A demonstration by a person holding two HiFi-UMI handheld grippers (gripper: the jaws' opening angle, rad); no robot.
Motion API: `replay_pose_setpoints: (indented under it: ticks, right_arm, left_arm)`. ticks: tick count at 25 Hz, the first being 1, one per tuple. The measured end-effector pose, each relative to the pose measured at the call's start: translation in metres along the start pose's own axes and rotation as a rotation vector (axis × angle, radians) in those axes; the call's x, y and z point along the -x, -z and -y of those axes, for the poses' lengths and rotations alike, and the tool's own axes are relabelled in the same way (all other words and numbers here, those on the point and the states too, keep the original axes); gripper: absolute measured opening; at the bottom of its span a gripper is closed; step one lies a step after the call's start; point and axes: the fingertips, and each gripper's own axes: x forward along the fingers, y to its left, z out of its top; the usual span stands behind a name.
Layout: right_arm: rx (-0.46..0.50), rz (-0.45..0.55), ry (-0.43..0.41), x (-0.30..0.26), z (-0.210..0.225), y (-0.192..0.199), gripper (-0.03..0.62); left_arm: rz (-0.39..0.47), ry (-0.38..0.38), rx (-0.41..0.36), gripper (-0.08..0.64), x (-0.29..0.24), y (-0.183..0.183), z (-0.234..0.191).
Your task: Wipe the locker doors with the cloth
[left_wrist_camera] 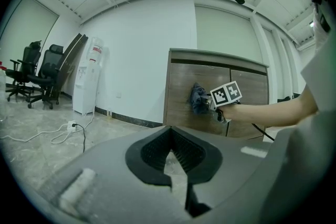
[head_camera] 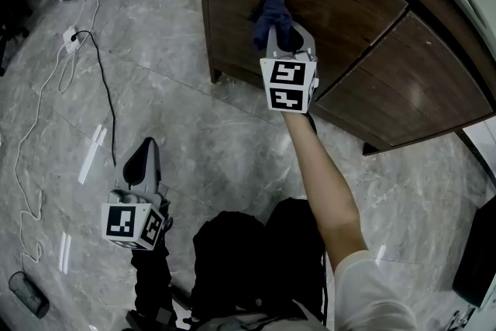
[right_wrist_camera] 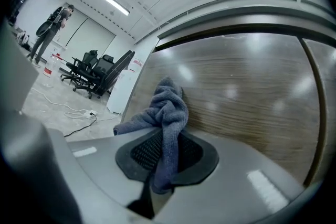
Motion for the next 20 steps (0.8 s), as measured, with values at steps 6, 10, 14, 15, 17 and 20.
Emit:
replay_pose_setpoints:
  ticks: [6, 10, 14, 15, 17, 20]
  right_arm:
    - [-0.009, -0.009, -0.048, -0.023, -0.033, -0.007, 0.048]
    - [0.001, -0.006, -0.083, -0.037, -0.052, -0.01, 0.048]
    - [0.009, -0.01, -0.107, -0.048, -0.068, -0.012, 0.048]
    - [0.012, -0.01, -0.113, -0.051, -0.072, -0.013, 0.048]
    - [0.02, -0.015, -0.127, -0.057, -0.08, -0.013, 0.048]
    - [0.008, -0.044, -0.172, -0.066, -0.095, -0.01, 0.048]
  left_arm:
    - [0.007, 0.006, 0.003, -0.002, -0.002, 0.003, -0.003]
    - [-0.011, -0.009, 0.014, -0.002, -0.003, 0.003, -0.011]
    - [-0.009, -0.017, 0.02, -0.001, -0.004, 0.008, -0.017]
    - [-0.008, -0.016, 0.02, -0.002, -0.004, 0.008, -0.018]
    - [-0.016, -0.017, 0.022, -0.002, -0.005, 0.009, -0.019]
    - [-0.016, -0.018, 0.023, -0.002, -0.004, 0.011, -0.021]
